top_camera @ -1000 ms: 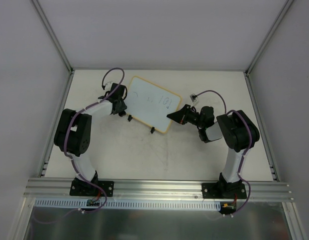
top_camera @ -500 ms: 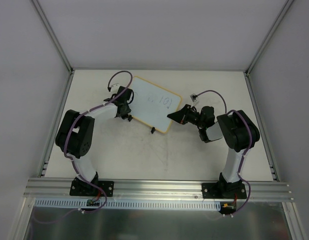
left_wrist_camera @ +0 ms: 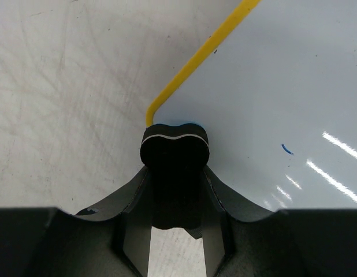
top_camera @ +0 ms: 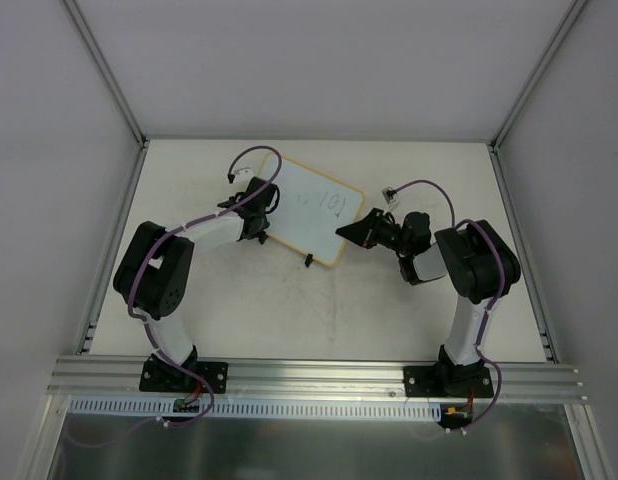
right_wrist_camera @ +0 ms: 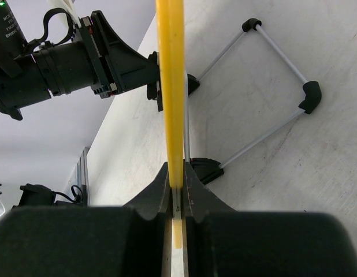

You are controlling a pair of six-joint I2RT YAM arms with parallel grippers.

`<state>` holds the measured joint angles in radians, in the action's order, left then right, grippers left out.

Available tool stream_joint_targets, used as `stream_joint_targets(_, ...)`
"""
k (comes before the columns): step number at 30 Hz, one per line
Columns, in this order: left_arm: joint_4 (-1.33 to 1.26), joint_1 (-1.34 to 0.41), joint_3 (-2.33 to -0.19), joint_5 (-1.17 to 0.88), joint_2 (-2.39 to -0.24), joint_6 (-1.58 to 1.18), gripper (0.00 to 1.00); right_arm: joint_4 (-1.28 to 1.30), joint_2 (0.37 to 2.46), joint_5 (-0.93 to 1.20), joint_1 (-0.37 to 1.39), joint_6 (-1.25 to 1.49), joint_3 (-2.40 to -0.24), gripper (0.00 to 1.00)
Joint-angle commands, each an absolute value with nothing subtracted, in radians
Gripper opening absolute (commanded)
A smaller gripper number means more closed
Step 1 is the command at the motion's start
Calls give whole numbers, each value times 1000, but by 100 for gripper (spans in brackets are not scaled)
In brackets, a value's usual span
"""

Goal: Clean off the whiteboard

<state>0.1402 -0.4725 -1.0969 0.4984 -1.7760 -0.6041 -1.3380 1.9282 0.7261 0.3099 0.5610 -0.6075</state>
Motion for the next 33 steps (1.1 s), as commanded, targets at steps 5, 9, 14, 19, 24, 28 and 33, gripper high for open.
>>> stream_joint_targets(5,26,-525,-1183,362,-1805,-506,0,-1532,1916,683,314,583,-623,0)
stream_joint_targets(9,12,-506,-1218,310,-1833,-479,0,-1532,1921,669,313,565,-621,0)
stream_joint_targets(14,5,-505,-1255,290,-1839,-433,0,-1532,1917,661,313,549,-615,0)
stream_joint_targets(19,5,-473,-1278,289,-1839,-414,0,-1532,1922,661,313,548,-617,0)
stream_joint_targets(24,6,-400,-1284,275,-1832,-403,0,-1532,1927,660,313,543,-614,0)
stream_joint_targets(28,8,-394,-1281,307,-1819,-376,0,-1532,1927,661,313,543,-615,0)
stream_joint_targets(33,8,-377,-1287,267,-1825,-373,0,-1532,1928,663,313,543,-617,0)
